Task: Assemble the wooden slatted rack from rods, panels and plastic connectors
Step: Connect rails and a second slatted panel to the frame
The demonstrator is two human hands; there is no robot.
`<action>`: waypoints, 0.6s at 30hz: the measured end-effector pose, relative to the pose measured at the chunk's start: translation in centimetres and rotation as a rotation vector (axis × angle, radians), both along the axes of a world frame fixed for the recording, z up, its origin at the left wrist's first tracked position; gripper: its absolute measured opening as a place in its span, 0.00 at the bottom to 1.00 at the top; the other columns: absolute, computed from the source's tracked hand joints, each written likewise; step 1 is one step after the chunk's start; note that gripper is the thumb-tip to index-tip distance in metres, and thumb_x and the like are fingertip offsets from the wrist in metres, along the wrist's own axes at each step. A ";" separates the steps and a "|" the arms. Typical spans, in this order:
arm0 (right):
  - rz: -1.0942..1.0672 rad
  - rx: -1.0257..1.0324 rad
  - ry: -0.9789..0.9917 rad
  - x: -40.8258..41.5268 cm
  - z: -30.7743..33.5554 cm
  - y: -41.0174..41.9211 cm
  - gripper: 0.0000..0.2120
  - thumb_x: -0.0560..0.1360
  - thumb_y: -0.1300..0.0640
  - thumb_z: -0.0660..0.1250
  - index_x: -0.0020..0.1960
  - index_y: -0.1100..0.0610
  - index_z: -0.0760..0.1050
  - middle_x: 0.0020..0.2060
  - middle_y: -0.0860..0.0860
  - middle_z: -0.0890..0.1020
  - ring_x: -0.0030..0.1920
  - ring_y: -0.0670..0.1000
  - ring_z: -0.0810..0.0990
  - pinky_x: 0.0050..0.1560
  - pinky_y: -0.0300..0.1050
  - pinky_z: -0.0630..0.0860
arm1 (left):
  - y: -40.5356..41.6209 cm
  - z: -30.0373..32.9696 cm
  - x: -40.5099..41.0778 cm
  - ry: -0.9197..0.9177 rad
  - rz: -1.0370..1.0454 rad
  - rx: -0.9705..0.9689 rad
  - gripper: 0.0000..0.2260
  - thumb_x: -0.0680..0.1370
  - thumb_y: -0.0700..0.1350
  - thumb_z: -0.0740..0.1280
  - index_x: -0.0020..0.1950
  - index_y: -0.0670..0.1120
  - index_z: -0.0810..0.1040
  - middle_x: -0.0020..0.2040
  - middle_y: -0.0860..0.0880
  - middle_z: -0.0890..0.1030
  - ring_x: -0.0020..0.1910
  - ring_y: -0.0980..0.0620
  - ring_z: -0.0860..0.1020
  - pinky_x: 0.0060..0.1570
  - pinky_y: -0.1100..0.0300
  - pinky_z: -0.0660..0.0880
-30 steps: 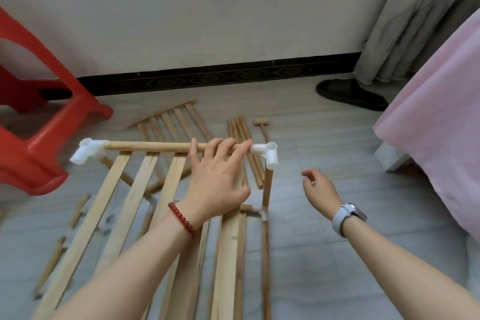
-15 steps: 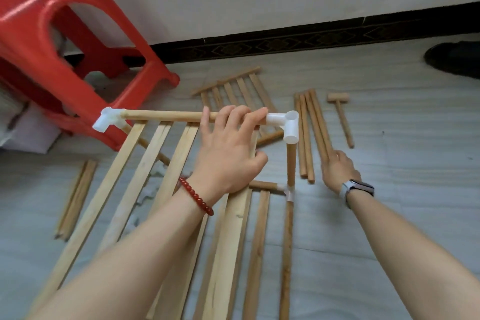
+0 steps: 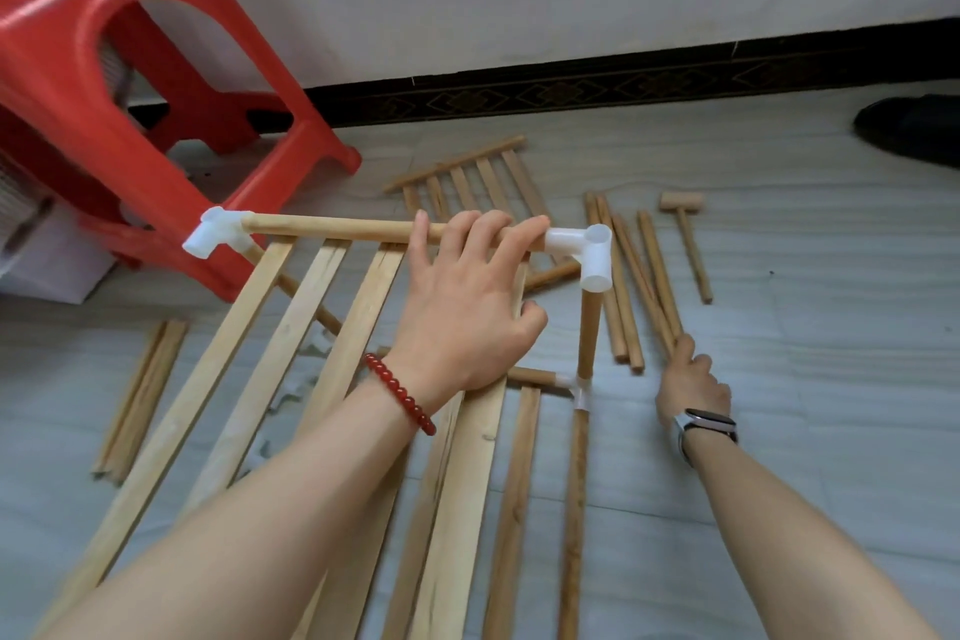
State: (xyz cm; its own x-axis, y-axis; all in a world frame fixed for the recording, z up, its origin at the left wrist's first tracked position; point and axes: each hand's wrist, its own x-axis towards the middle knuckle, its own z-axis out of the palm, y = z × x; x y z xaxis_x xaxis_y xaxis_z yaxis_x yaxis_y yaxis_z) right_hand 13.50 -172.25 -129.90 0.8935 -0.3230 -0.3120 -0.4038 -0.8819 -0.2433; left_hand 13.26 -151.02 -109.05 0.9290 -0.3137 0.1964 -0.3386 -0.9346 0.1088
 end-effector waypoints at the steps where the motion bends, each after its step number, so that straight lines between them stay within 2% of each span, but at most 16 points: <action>1: -0.024 0.072 0.029 -0.4 0.2 0.0 0.24 0.78 0.67 0.51 0.73 0.63 0.50 0.60 0.64 0.69 0.54 0.63 0.76 0.52 0.53 0.70 | 0.1 0.0 0.1 0.003 0.003 0.003 0.27 0.70 0.55 0.55 0.70 0.58 0.59 0.65 0.55 0.65 0.70 0.52 0.57 0.71 0.43 0.37; 2: -0.068 0.154 0.061 -0.9 0.7 0.0 0.25 0.78 0.67 0.50 0.73 0.63 0.49 0.63 0.65 0.68 0.56 0.64 0.75 0.54 0.53 0.70 | 0.0 0.0 0.0 0.005 0.002 0.002 0.27 0.70 0.55 0.54 0.70 0.58 0.59 0.66 0.54 0.65 0.70 0.52 0.57 0.71 0.43 0.37; 4: -0.161 0.275 0.041 -1.7 1.7 0.0 0.19 0.78 0.66 0.51 0.69 0.67 0.57 0.61 0.66 0.70 0.56 0.64 0.75 0.52 0.52 0.71 | 0.2 0.0 0.0 0.004 0.002 0.005 0.27 0.70 0.55 0.54 0.70 0.58 0.59 0.67 0.54 0.65 0.70 0.51 0.57 0.71 0.42 0.38; 7: -0.296 0.423 -0.100 -3.9 4.3 0.0 0.10 0.79 0.64 0.53 0.58 0.69 0.64 0.47 0.64 0.76 0.46 0.63 0.75 0.41 0.46 0.68 | 0.1 0.0 -0.1 -0.010 -0.003 0.007 0.25 0.73 0.54 0.57 0.71 0.57 0.61 0.69 0.52 0.66 0.71 0.50 0.58 0.71 0.41 0.40; 10: -0.370 0.565 -0.232 -7.1 8.1 0.3 0.05 0.80 0.61 0.54 0.53 0.63 0.64 0.35 0.55 0.71 0.36 0.58 0.70 0.34 0.46 0.62 | 0.2 0.3 -0.6 -0.016 -0.009 -0.009 0.23 0.77 0.54 0.58 0.72 0.55 0.62 0.71 0.50 0.64 0.73 0.49 0.56 0.72 0.41 0.42; 12: -0.369 0.646 -0.352 -8.6 11.3 0.5 0.03 0.80 0.60 0.55 0.50 0.60 0.63 0.33 0.53 0.70 0.33 0.55 0.70 0.30 0.45 0.62 | 0.5 0.7 -1.1 0.005 -0.015 -0.031 0.23 0.78 0.54 0.57 0.73 0.55 0.60 0.73 0.49 0.62 0.75 0.49 0.54 0.72 0.41 0.43; 15: -0.333 0.658 -0.523 -10.1 16.0 0.8 0.04 0.80 0.59 0.56 0.47 0.58 0.63 0.33 0.50 0.71 0.31 0.48 0.70 0.27 0.41 0.62 | 1.7 1.5 -2.8 0.113 0.005 -0.147 0.24 0.79 0.54 0.57 0.74 0.55 0.58 0.76 0.48 0.56 0.76 0.50 0.48 0.72 0.41 0.44; 18: -0.237 0.694 -0.616 -12.4 20.1 1.7 0.04 0.79 0.59 0.58 0.45 0.54 0.65 0.33 0.51 0.72 0.31 0.49 0.71 0.27 0.39 0.65 | 4.4 1.9 -6.2 0.199 0.066 -0.206 0.26 0.78 0.58 0.57 0.75 0.56 0.56 0.77 0.49 0.52 0.76 0.50 0.46 0.71 0.40 0.42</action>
